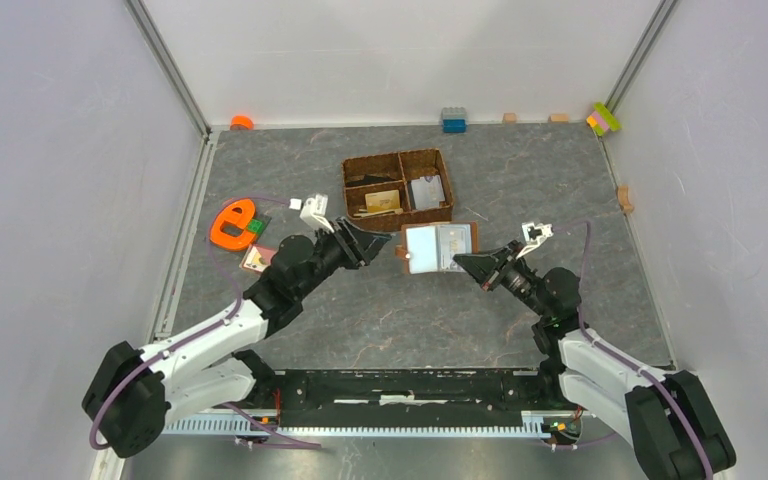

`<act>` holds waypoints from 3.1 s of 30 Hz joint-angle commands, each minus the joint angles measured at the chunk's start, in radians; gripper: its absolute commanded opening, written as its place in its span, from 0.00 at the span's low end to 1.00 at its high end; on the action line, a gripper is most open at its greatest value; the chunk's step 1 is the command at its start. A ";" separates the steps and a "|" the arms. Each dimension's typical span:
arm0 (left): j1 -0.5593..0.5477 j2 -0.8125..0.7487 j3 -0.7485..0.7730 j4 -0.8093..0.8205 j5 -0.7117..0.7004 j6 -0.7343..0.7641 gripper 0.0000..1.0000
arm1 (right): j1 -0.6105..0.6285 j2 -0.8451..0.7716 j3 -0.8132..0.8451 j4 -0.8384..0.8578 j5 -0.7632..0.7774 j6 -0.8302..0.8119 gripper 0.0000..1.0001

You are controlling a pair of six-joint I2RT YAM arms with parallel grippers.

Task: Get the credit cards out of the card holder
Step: Remove the credit card from the card holder.

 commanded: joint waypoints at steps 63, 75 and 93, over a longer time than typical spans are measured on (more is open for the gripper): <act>-0.051 0.284 0.140 0.261 0.409 0.036 0.33 | 0.044 0.249 0.048 0.659 -0.294 0.298 0.00; -0.027 0.353 0.158 0.329 0.507 -0.030 0.24 | 0.045 0.242 0.043 0.663 -0.292 0.290 0.00; -0.010 0.299 0.106 0.399 0.501 -0.030 0.02 | 0.043 0.273 0.039 0.704 -0.290 0.322 0.35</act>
